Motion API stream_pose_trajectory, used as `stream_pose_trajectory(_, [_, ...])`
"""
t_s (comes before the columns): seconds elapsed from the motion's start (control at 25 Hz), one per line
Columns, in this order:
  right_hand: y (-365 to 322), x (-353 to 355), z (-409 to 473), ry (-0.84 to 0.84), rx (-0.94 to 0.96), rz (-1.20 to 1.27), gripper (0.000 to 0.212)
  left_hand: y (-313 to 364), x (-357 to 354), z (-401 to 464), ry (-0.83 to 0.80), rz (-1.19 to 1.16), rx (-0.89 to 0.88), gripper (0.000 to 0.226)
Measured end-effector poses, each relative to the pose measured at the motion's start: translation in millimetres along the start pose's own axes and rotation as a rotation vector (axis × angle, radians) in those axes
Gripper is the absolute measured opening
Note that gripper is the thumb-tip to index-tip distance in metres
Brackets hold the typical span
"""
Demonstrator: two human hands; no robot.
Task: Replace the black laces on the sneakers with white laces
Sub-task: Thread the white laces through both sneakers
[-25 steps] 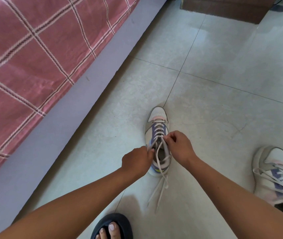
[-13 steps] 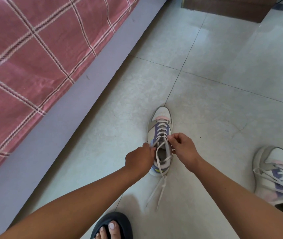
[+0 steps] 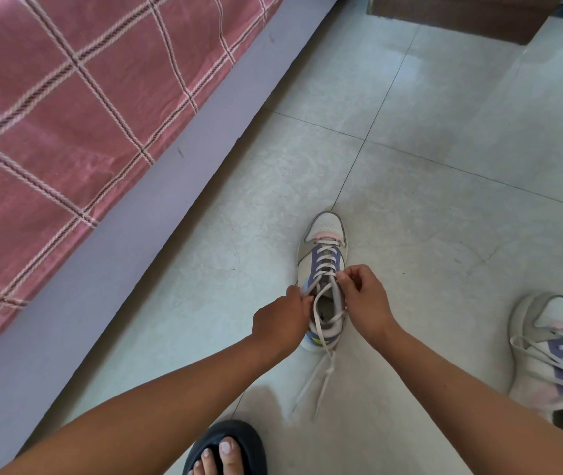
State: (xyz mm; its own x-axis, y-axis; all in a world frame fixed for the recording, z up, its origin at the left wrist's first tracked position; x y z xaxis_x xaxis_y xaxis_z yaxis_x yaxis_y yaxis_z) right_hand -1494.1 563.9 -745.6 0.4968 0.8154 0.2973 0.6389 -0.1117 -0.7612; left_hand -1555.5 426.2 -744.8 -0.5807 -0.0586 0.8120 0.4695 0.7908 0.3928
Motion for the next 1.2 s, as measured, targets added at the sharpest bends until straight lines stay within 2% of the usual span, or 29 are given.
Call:
stream_pose_trajectory(0.08, [-7, 1, -3, 0.048, 0.089, -0.108, 0.018, 0, 0, 0, 0.007, -0.001, 0.001, 0.030])
stream_pose_trajectory(0.24, [-14, -1, -3, -0.021, 0.190, -0.257, 0.015, -1, 0, 1, 0.011, 0.002, -0.004, 0.029])
stream_pose_trajectory(0.32, [-13, -2, 2, -0.093, 0.121, -0.159, 0.015, -1, 0, 0, 0.015, 0.005, -0.009, 0.029])
stream_pose_trajectory(0.4, [-5, -4, 5, -0.181, -0.043, 0.048, 0.015, 0, 2, 1, 0.024, 0.009, -0.010, 0.032])
stream_pose_trajectory(0.48, [2, -1, 5, -0.137, -0.127, 0.096, 0.016, 1, 2, 1, 0.025, 0.018, -0.009, 0.036])
stream_pose_trajectory(0.56, [0, 7, -2, 0.033, -0.086, -0.009, 0.017, 1, 3, 1, 0.036, 0.025, -0.014, 0.036])
stream_pose_trajectory(0.64, [-9, 9, -20, 0.176, 0.044, -0.199, 0.022, -2, 7, 2, 0.052, -0.026, -0.009, 0.030])
stream_pose_trajectory(0.76, [-11, -8, -44, 0.207, 0.211, -0.547, 0.026, -6, 1, 9, -0.063, -0.294, 0.033, 0.036])
stream_pose_trajectory(0.84, [0, -16, -51, 0.153, 0.100, -0.584, 0.033, -6, -11, 8, -0.176, -0.477, 0.097, 0.047])
stream_pose_trajectory(0.92, [5, -19, -52, 0.143, -0.018, -0.532, 0.037, -6, -19, 3, -0.191, -0.529, 0.150, 0.049])
stream_pose_trajectory(1.08, [-6, -19, -47, 0.142, -0.064, -0.508, 0.029, -1, -9, 7, -0.096, -0.206, 0.124, 0.039])
stream_pose_trajectory(1.2, [-9, -16, -44, 0.086, -0.029, -0.539, 0.021, 5, -2, 13, -0.076, -0.117, 0.126, 0.032])
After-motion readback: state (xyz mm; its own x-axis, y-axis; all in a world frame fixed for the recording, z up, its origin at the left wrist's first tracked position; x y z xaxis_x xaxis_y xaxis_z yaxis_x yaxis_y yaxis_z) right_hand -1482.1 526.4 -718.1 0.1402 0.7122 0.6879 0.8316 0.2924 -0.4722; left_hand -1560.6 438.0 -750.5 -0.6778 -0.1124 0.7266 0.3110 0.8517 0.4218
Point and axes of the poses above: each hand's wrist, its own z-axis towards the middle knuckle, its own x-axis out of the back of the hand, y = z × x, the point moved 7 cm from there along z, towards the middle knuckle, and after that the axes turned 9 degrees about -x, right-handed, at the moved point
